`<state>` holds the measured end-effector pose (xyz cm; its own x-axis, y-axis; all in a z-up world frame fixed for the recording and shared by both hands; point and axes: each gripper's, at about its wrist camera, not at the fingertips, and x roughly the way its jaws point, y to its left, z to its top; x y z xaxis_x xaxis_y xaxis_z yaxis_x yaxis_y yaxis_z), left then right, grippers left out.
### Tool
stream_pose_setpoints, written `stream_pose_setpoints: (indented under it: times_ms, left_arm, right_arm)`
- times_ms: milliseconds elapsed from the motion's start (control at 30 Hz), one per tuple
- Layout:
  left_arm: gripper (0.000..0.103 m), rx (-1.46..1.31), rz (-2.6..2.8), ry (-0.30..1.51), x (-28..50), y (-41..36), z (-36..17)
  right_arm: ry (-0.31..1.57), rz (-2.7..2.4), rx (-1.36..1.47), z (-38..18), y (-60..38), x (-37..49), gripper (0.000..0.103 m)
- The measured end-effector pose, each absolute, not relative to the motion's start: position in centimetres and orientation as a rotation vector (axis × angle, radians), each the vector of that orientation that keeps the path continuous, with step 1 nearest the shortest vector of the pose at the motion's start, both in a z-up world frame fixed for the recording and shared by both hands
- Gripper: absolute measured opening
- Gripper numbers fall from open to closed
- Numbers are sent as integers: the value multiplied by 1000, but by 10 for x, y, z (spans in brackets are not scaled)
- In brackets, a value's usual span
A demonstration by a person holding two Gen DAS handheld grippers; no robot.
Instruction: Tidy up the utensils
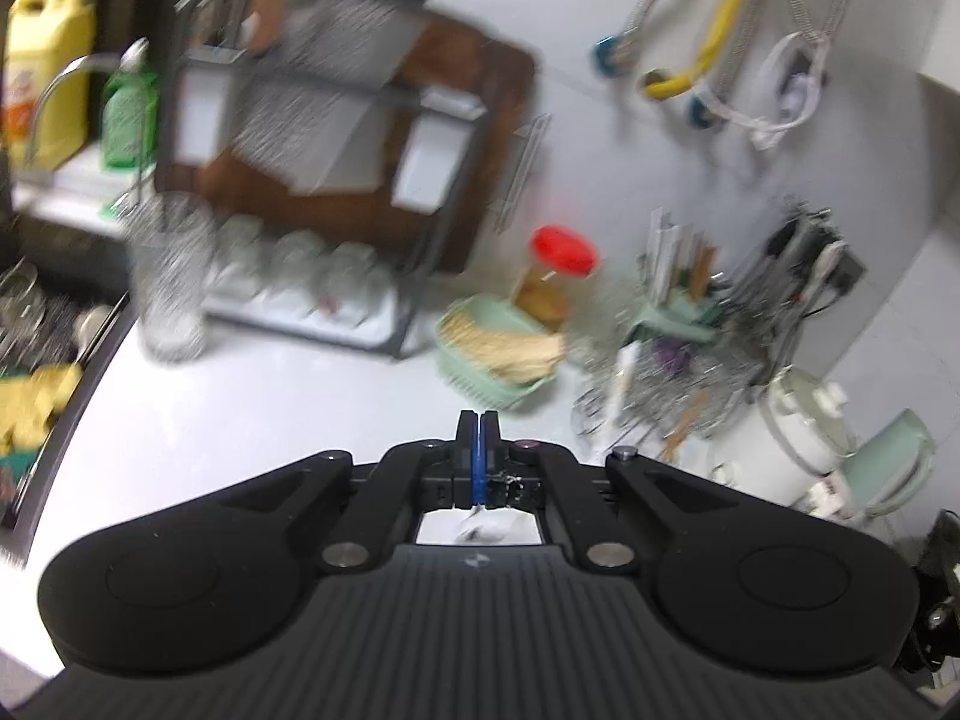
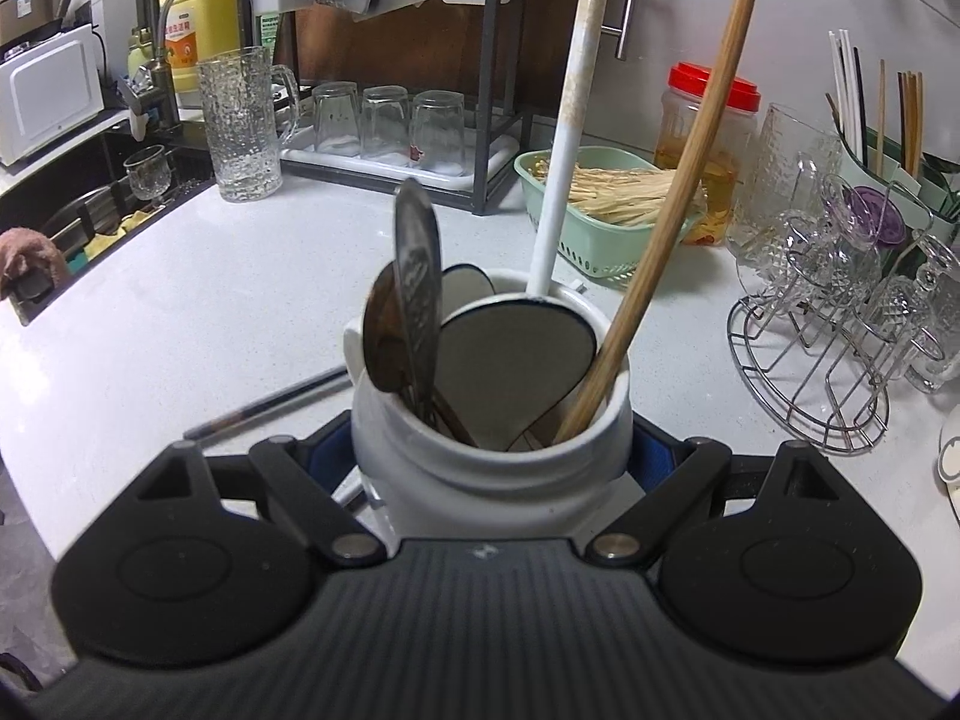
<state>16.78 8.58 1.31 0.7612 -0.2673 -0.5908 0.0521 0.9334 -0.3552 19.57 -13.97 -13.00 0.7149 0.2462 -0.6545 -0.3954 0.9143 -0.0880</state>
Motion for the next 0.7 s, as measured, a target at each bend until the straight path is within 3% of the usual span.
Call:
stream_pose_setpoints:
  times_ms: [367, 667, 700]
  left_arm:
    - [1, -335, -214, 889, 187, 106, -99]
    - [15, -182, -317, 1039, 211, 68, -170]
    - [21, -164, -328, 1038, 213, 63, -172]
  right_arm:
    - [706, 328, -221, -129, -153, 197, 92]
    - [713, 319, -225, -128, -159, 197, 92]
    - [713, 319, -225, -128, -159, 197, 92]
